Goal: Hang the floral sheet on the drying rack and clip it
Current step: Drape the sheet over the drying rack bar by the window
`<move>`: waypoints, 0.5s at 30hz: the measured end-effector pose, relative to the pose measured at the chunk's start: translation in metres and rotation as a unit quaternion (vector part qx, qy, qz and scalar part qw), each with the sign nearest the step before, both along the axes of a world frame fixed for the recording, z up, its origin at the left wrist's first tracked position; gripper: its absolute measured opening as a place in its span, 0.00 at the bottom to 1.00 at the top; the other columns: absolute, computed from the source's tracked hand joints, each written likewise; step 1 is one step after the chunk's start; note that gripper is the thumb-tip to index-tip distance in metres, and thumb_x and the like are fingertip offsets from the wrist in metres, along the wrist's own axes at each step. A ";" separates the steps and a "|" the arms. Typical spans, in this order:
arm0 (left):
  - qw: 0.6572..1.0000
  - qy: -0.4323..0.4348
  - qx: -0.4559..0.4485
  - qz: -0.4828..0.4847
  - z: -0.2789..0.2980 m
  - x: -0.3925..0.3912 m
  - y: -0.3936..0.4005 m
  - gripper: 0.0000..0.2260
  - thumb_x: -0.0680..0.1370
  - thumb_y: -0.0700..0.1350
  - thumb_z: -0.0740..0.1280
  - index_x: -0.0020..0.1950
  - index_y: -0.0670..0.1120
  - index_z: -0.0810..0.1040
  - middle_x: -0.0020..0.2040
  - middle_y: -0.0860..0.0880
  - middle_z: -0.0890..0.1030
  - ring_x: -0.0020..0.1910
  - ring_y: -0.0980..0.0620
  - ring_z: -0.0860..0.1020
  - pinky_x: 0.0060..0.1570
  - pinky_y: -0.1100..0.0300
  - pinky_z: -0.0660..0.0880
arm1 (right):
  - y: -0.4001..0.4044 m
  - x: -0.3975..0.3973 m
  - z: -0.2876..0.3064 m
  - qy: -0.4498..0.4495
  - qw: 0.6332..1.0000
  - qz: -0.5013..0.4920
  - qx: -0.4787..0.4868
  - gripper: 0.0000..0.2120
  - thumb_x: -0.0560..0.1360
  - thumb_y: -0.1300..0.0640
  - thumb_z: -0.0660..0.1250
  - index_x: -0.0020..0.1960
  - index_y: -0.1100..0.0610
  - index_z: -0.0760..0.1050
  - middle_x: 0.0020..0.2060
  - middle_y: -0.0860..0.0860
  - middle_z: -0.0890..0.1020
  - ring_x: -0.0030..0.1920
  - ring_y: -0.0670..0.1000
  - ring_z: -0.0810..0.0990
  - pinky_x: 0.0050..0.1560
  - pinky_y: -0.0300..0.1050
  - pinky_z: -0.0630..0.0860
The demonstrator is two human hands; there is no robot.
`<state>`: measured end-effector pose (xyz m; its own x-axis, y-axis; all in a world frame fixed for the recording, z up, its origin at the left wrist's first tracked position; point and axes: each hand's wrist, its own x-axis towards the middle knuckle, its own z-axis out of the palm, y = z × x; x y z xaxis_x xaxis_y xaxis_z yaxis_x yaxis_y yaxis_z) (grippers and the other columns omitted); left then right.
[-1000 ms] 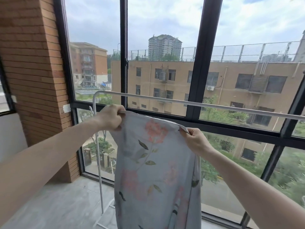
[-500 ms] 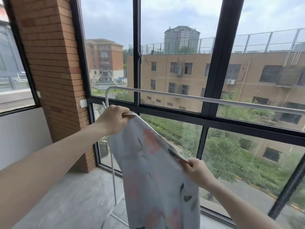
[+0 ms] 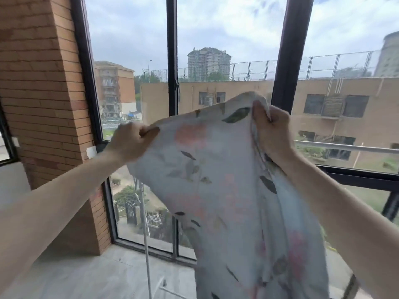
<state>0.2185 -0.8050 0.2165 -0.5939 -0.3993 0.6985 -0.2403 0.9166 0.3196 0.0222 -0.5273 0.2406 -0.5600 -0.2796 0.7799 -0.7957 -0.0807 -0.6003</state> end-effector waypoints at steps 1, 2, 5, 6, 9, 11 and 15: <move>1.000 0.021 -0.004 0.002 0.010 0.004 -0.011 0.26 0.81 0.62 0.63 0.28 0.49 0.64 0.24 0.52 0.65 0.25 0.53 0.65 0.28 0.56 0.60 | -0.018 0.001 0.001 0.008 0.998 -0.017 0.052 0.26 0.84 0.50 0.64 0.28 0.55 0.63 0.23 0.42 0.63 0.25 0.42 0.60 0.26 0.39 0.57; 0.999 0.033 -0.001 0.008 0.017 0.008 -0.024 0.27 0.83 0.59 0.65 0.28 0.49 0.65 0.24 0.51 0.66 0.27 0.52 0.67 0.29 0.56 0.62 | -0.032 -0.003 0.000 0.025 0.995 -0.040 0.088 0.27 0.83 0.47 0.64 0.29 0.59 0.65 0.24 0.44 0.64 0.25 0.43 0.60 0.27 0.42 0.58; 0.999 0.045 -0.002 0.006 0.024 0.024 -0.079 0.26 0.84 0.55 0.65 0.29 0.46 0.65 0.25 0.48 0.67 0.28 0.47 0.67 0.32 0.55 0.64 | -0.055 -0.014 -0.004 0.040 0.994 -0.081 0.065 0.30 0.84 0.42 0.62 0.31 0.63 0.67 0.25 0.51 0.67 0.26 0.46 0.62 0.27 0.43 0.60; 0.999 0.036 -0.010 0.007 0.022 0.024 -0.087 0.26 0.84 0.56 0.65 0.29 0.46 0.67 0.26 0.48 0.68 0.28 0.47 0.68 0.32 0.55 0.64 | -0.050 -0.016 -0.006 0.054 0.993 -0.084 0.062 0.29 0.84 0.43 0.62 0.30 0.61 0.65 0.25 0.50 0.65 0.26 0.45 0.61 0.27 0.42 0.59; 1.000 0.021 -0.004 -0.019 0.015 0.026 -0.114 0.24 0.83 0.58 0.65 0.32 0.44 0.74 0.28 0.47 0.72 0.30 0.49 0.70 0.33 0.57 0.66 | -0.054 -0.013 -0.020 0.093 0.986 -0.094 0.102 0.28 0.84 0.46 0.63 0.30 0.56 0.60 0.25 0.47 0.60 0.27 0.46 0.57 0.26 0.39 0.55; 0.999 -0.001 -0.001 -0.034 0.010 0.021 -0.124 0.26 0.83 0.59 0.65 0.32 0.43 0.71 0.28 0.46 0.71 0.29 0.48 0.68 0.33 0.56 0.65 | -0.056 -0.015 -0.032 0.091 0.983 -0.105 0.119 0.29 0.84 0.46 0.63 0.30 0.59 0.60 0.25 0.47 0.59 0.27 0.47 0.57 0.26 0.39 0.54; 0.999 -0.026 -0.008 -0.045 0.001 0.009 -0.143 0.27 0.83 0.60 0.65 0.33 0.41 0.68 0.28 0.47 0.69 0.31 0.45 0.67 0.35 0.53 0.66 | -0.060 -0.028 -0.052 0.064 0.981 -0.105 0.147 0.30 0.83 0.43 0.63 0.31 0.62 0.62 0.24 0.47 0.61 0.26 0.46 0.58 0.27 0.41 0.56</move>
